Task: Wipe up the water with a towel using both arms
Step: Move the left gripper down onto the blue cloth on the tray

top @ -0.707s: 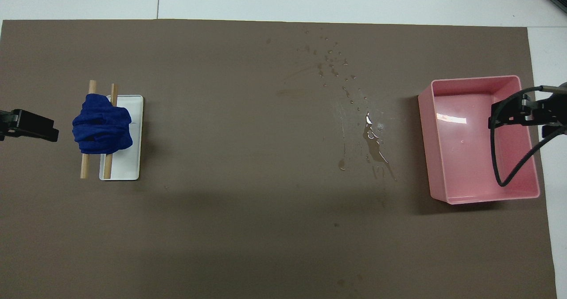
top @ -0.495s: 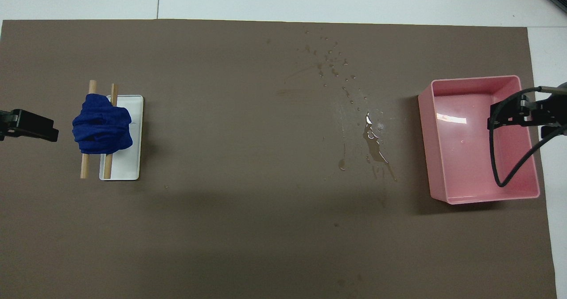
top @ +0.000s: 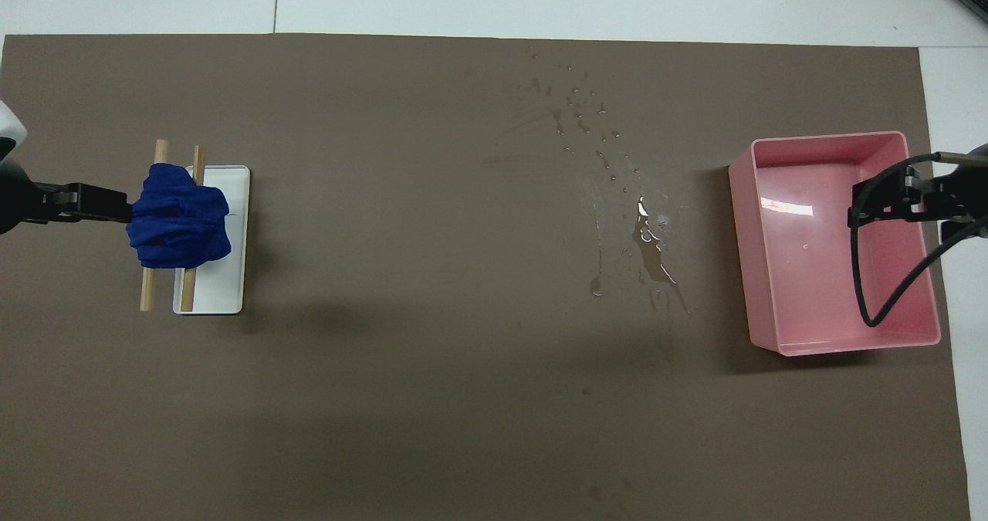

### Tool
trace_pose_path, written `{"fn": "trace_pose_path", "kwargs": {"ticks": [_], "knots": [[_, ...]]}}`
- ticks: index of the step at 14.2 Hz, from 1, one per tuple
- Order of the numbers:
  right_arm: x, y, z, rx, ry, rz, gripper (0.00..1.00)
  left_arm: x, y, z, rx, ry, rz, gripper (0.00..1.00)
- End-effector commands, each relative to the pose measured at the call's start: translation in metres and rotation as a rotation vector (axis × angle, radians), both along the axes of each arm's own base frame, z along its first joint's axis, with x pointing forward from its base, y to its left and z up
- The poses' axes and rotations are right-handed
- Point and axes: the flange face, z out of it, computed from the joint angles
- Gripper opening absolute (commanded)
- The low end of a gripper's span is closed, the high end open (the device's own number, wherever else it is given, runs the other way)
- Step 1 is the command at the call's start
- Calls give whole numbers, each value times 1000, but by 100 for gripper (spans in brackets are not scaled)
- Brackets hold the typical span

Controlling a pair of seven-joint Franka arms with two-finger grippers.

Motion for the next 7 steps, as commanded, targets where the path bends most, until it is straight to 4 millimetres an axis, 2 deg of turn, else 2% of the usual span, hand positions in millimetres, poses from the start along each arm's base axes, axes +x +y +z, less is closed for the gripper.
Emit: {"fn": "trace_pose_path", "kwargs": {"ticks": [1, 3, 5, 7], "knots": [[-7, 1, 1, -4, 1, -8, 100, -2, 16, -48, 0, -46, 50, 100], [-7, 1, 1, -4, 1, -6, 100, 6, 19, -94, -12, -82, 128, 100], [-7, 0, 1, -4, 3, -7, 100, 4, 25, -125, -15, -114, 153, 100], [-7, 1, 1, -4, 3, -5, 100, 4, 22, -127, -17, -113, 157, 100]]}}
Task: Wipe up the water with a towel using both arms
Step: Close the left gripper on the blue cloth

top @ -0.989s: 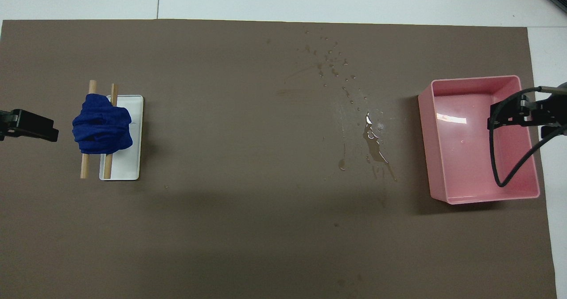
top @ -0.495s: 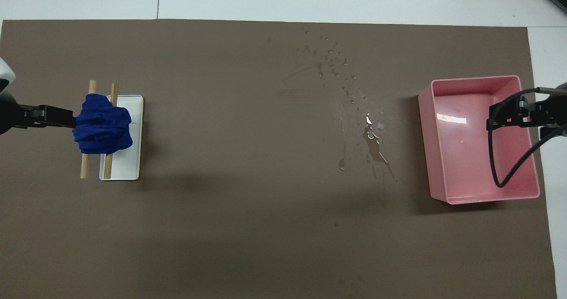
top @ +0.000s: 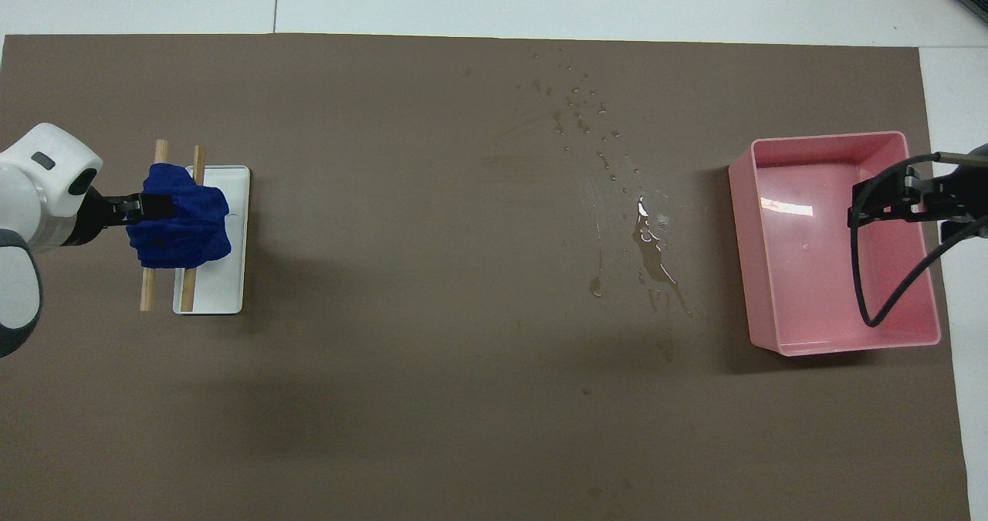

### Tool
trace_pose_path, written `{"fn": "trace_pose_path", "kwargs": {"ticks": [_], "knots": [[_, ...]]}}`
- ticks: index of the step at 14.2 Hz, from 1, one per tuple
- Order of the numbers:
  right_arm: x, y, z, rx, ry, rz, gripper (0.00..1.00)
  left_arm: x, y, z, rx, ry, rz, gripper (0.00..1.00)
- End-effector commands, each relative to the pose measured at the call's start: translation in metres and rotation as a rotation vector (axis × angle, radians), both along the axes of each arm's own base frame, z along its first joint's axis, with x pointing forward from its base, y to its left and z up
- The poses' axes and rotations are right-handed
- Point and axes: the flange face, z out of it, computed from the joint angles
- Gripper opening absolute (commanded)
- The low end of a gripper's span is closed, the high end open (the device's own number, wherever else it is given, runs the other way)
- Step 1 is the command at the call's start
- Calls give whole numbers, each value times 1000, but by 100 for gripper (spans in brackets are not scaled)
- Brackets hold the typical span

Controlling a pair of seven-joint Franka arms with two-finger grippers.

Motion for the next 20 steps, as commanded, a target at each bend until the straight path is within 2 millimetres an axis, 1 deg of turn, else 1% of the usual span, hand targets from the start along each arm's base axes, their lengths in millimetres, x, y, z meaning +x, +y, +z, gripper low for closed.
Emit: {"fn": "trace_pose_path", "kwargs": {"ticks": [1, 2, 3, 5, 7, 9, 10, 11, 13, 14, 17, 18, 20], "knots": [[-7, 1, 1, -2, 3, -5, 100, -6, -4, 0, -4, -20, 28, 100], [-7, 1, 1, -3, 3, -6, 100, -8, -5, -4, -4, -17, 27, 100], [-7, 1, 1, -3, 3, -7, 100, -8, -4, -3, -3, -20, 27, 94], [-7, 1, 1, -3, 6, -7, 100, -9, -2, -5, -2, -19, 26, 73], [-7, 1, 1, -2, 6, -5, 100, -8, -3, -5, -2, -28, 24, 65], [-7, 0, 1, -3, 4, -8, 100, -9, -5, -8, -2, -31, 20, 60], [-7, 1, 1, -2, 6, -5, 100, -9, -4, -8, -2, -33, 20, 49], [-7, 2, 2, -3, 3, -5, 100, -9, -1, -8, -1, -33, 21, 28], [-8, 2, 1, -3, 4, -3, 100, -8, 1, -6, 0, -31, 23, 3], [-7, 0, 1, -3, 4, -6, 100, -7, 2, -5, -1, -30, 24, 0], [-8, 0, 1, -3, 6, -7, 100, -7, 1, -3, 0, -17, 18, 0], [-8, 0, 0, -3, 7, -7, 100, -4, 0, 4, -1, -11, 19, 0], [-7, -1, 1, -4, 4, -8, 100, 1, -1, 30, -25, 31, 33, 0]]}}
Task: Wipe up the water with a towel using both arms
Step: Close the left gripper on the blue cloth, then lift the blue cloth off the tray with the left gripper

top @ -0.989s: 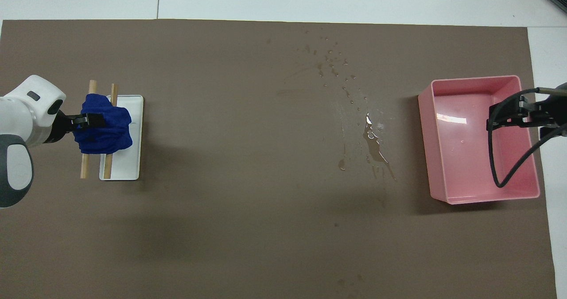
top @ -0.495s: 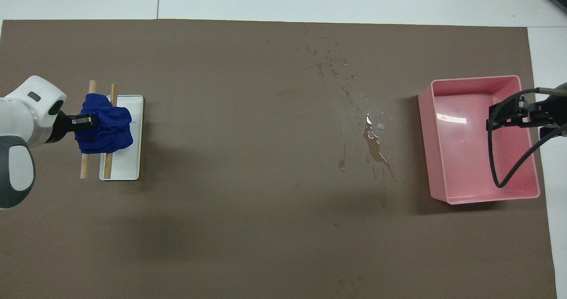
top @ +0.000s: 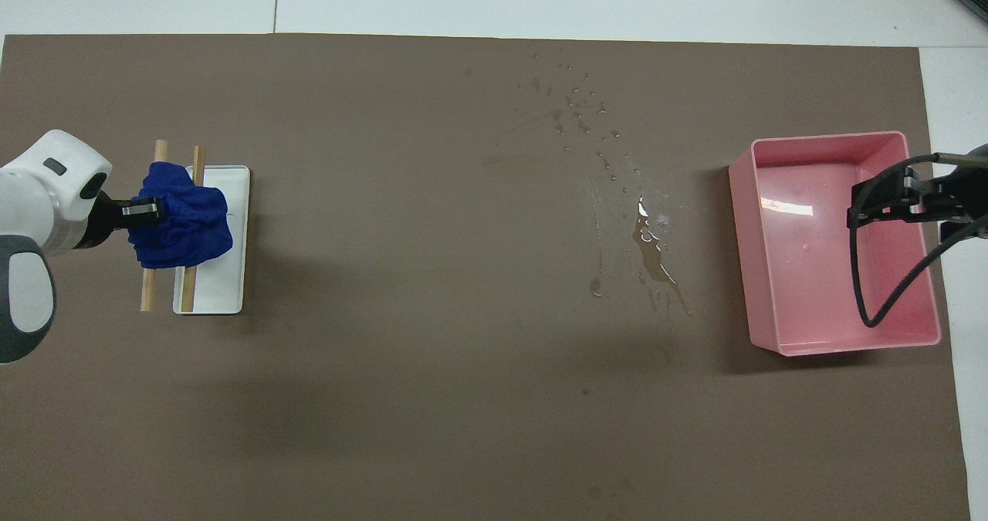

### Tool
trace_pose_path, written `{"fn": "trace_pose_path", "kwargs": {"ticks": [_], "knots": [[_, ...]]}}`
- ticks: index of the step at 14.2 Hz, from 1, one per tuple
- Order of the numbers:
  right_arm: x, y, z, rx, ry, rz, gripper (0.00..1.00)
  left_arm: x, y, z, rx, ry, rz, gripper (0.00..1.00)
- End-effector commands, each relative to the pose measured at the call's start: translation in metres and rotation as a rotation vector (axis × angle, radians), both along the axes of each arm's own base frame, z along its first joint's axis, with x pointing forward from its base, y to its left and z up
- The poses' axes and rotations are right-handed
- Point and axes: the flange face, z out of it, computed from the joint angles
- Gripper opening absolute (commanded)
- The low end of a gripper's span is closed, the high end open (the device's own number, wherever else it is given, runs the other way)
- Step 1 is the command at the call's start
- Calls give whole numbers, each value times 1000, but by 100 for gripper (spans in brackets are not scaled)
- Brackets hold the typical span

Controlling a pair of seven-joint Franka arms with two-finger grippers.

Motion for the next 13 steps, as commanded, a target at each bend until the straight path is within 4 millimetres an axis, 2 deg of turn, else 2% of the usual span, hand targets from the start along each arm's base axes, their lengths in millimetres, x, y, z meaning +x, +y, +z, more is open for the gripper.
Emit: {"fn": "trace_pose_path", "kwargs": {"ticks": [1, 4, 7, 9, 13], "knots": [[-7, 0, 1, -2, 4, -6, 100, 4, 1, 39, -62, 50, 40, 0], [-7, -1, 2, -4, 3, -6, 100, 2, -3, 67, -221, 74, 165, 0], [-7, -2, 2, -4, 3, -9, 100, 2, -23, 100, -435, 121, 499, 0], [-8, 0, 2, -2, 4, -3, 100, 0, -49, 114, -579, 202, 793, 0], [-4, 10, 4, 57, -22, -64, 100, -5, -133, 136, -753, 388, 1115, 0]]}}
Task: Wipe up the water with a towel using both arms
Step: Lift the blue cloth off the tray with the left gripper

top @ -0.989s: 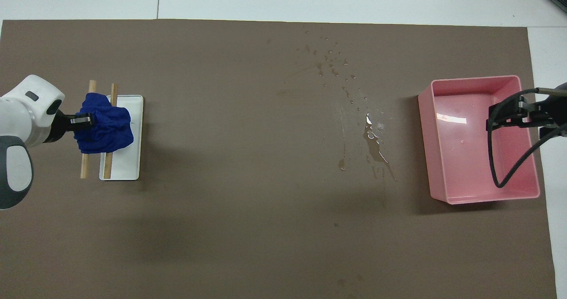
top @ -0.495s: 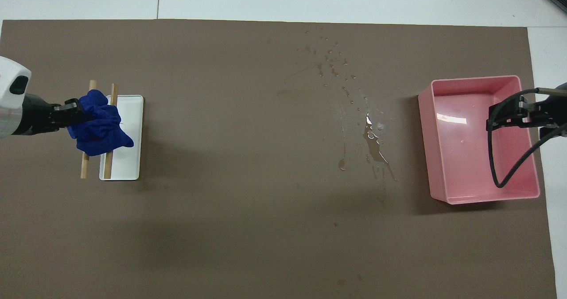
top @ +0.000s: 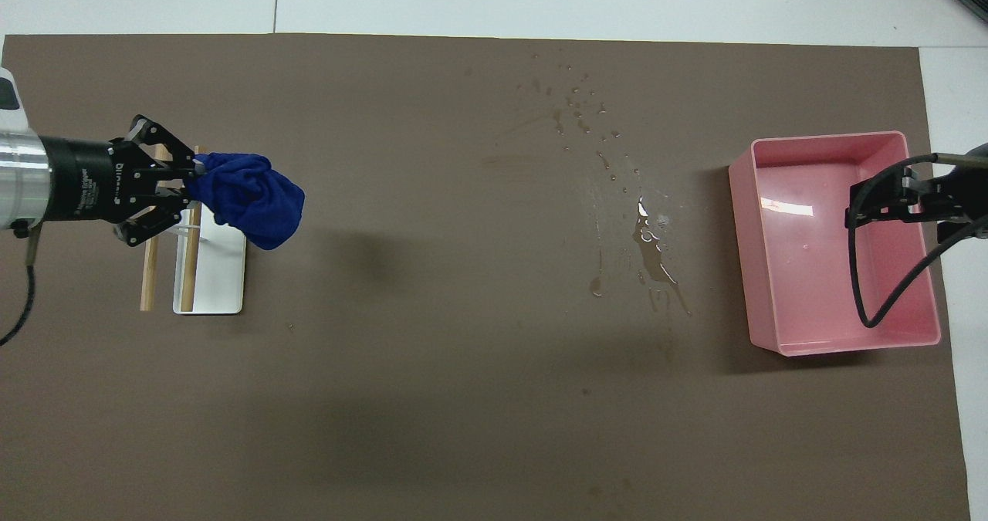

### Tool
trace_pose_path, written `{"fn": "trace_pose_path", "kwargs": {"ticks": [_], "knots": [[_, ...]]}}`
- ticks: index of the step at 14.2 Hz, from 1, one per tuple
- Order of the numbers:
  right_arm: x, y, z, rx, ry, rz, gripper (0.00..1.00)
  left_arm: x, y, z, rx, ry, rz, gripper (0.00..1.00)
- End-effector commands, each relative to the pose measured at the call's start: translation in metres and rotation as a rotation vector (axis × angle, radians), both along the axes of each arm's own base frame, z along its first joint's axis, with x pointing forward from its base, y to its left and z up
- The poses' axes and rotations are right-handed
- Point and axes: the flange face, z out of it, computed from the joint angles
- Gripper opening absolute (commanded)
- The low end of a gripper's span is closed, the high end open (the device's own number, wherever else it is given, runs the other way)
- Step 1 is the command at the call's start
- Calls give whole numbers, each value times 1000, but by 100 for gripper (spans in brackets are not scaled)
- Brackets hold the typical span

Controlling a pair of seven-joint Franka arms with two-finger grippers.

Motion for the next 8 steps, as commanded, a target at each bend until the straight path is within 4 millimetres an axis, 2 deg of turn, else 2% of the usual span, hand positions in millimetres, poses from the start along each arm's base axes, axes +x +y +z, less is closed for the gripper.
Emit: {"fn": "trace_pose_path", "kwargs": {"ticks": [1, 2, 4, 6, 8], "knots": [[-2, 9, 2, 54, -27, -104, 100, -8, -52, 23, -149, 111, 148, 0], [-1, 13, 2, 63, -29, -144, 100, -11, -70, 27, -198, 143, 176, 0], [1, 44, 2, 107, -30, -249, 99, -21, -110, 32, -221, 164, 182, 0], [1, 84, 2, 138, -26, -372, 99, -28, -138, 34, -240, 199, 230, 0], [8, 118, 2, 231, -14, -552, 99, -32, -157, 37, -292, 216, 288, 0]]}}
